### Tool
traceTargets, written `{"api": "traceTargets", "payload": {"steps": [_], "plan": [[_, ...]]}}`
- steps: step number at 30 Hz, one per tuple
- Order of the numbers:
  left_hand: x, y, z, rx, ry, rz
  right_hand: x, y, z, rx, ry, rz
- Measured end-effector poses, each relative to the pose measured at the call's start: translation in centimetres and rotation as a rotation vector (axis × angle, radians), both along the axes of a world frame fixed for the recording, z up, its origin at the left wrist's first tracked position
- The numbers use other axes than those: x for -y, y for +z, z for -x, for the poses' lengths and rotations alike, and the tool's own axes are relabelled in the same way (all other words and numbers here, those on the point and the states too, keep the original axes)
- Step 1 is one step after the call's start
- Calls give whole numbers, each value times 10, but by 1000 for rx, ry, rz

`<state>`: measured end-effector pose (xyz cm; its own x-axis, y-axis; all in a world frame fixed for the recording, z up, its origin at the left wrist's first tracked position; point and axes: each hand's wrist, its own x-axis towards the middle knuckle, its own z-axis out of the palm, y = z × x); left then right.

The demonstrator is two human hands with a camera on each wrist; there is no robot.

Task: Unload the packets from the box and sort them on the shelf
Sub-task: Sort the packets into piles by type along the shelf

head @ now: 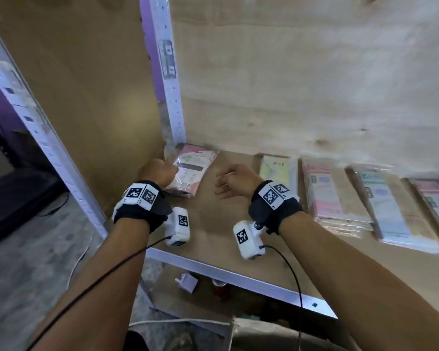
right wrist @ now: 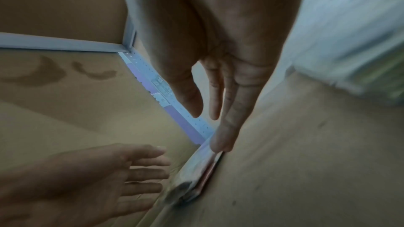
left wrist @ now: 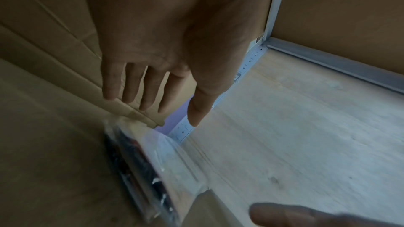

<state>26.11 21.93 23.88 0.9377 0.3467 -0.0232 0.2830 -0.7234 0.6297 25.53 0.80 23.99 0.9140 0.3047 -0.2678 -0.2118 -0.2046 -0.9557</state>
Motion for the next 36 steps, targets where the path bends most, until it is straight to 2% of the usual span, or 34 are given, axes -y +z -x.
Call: {"api": "traceTargets", "payload": {"steps": [5,9,11,14,16,19,21,24,29,32,34,36], "plan": [[9,-7,6,-35,-52,20,-31,-21,-9,-48,-65,-40],[15,-9,19,-60,-108,8,-29,-27,-8,-33,-146,-31],[16,-9,26,-67,-100,31,-21,-25,-1,-5,-124,20],[15,-13,35,-140,-113,88,-5,-17,14,-52,-77,-24],[18,-13,40,-165,-110,199,8,-11,27,-53,-60,-61],[31,-6,46,-108,-91,505,32,1,49,-2,-68,-79],[44,4,50,-53,-106,666,50,10,62,58,-83,-68],[64,17,58,-19,-191,809,77,29,79,221,-80,3],[99,33,66,-78,-368,1163,114,56,109,527,-150,168],[118,35,65,-142,-489,1361,133,62,126,721,-140,403],[132,33,65,-134,-518,1431,145,61,134,806,-120,553],[147,29,65,-84,-474,1444,158,58,139,804,-87,648]]}}
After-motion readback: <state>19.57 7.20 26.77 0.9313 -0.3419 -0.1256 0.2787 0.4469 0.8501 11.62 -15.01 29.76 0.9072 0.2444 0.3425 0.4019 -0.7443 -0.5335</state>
